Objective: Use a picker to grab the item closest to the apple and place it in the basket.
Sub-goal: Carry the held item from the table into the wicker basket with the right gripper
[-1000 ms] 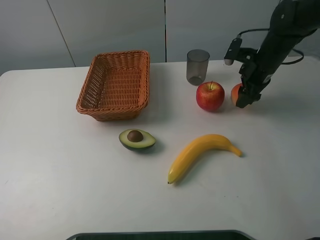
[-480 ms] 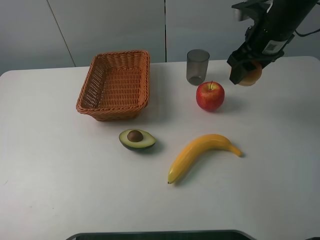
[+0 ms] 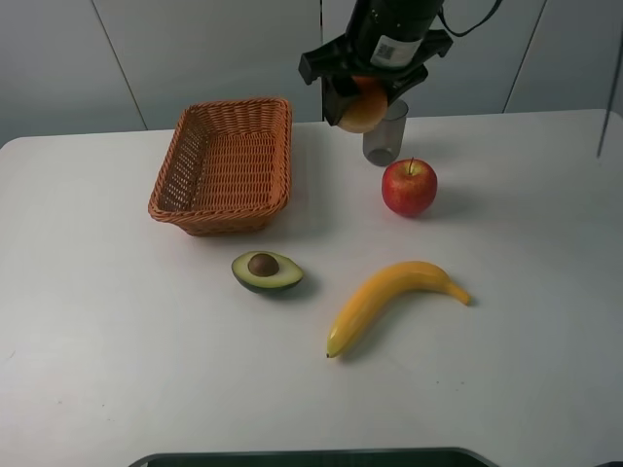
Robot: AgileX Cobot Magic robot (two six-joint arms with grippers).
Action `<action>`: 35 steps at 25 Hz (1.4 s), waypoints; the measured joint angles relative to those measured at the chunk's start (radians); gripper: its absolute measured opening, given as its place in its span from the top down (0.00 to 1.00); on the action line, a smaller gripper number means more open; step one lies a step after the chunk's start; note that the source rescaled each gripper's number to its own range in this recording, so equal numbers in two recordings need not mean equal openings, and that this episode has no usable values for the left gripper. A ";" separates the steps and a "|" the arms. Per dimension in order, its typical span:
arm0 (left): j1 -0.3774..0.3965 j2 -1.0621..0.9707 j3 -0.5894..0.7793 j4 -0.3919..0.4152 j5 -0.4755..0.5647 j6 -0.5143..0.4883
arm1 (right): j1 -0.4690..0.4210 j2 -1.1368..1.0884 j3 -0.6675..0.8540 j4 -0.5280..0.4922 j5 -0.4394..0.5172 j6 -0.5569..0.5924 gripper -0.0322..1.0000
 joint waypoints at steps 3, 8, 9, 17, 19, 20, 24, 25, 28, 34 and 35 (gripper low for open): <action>0.000 0.000 0.000 0.000 0.000 0.000 | 0.042 0.096 -0.127 0.000 0.004 0.013 0.96; 0.000 0.000 0.000 0.000 0.000 0.000 | 0.084 0.258 -0.340 0.000 0.000 0.029 0.96; 0.000 0.000 0.000 0.000 0.000 0.000 | 0.089 0.285 -0.371 0.000 -0.004 0.031 0.96; 0.000 0.000 0.000 0.000 0.000 0.000 | 0.131 0.403 -0.436 0.000 -0.137 0.040 0.96; 0.000 0.000 0.000 0.000 0.000 0.000 | 0.148 0.425 -0.436 0.000 -0.171 0.042 0.96; 0.000 0.000 0.000 0.000 0.000 0.000 | 0.152 0.438 -0.436 0.000 -0.187 0.040 0.96; 0.000 0.000 0.000 0.000 0.000 0.000 | 0.168 0.488 -0.436 0.000 -0.251 0.038 0.96; 0.000 0.000 0.000 0.000 0.000 0.000 | 0.169 0.499 -0.436 0.000 -0.264 0.038 0.96; 0.000 0.000 0.000 0.000 0.000 0.000 | 0.169 0.530 -0.436 -0.008 -0.286 0.038 0.96; 0.000 0.000 0.000 0.000 0.000 -0.002 | 0.170 0.550 -0.436 -0.013 -0.301 0.038 0.96; 0.000 0.000 0.000 0.000 0.000 -0.002 | 0.170 0.550 -0.436 -0.013 -0.303 0.038 0.96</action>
